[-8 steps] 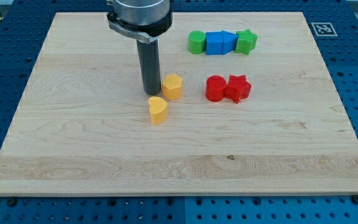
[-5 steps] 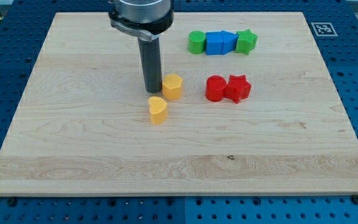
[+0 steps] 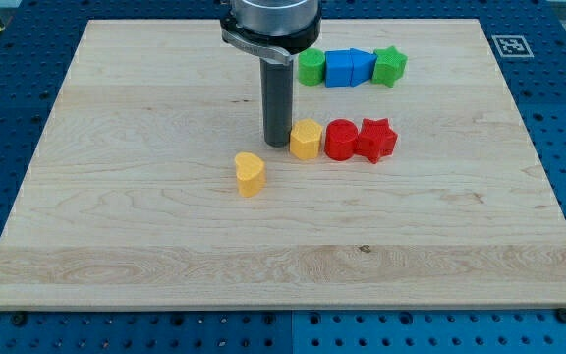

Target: Move the yellow hexagon to the left side of the red circle

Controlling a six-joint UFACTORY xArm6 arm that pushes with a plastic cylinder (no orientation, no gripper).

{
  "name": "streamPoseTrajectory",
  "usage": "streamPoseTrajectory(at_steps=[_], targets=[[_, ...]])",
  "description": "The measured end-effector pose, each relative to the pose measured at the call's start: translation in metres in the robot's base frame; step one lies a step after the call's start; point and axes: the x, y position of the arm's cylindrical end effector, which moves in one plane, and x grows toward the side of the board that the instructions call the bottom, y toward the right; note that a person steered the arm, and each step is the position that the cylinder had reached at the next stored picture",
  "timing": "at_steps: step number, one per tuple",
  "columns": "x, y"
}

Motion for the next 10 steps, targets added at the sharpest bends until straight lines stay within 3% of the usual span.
streamPoseTrajectory(at_steps=[10], targets=[[0.019,0.002]])
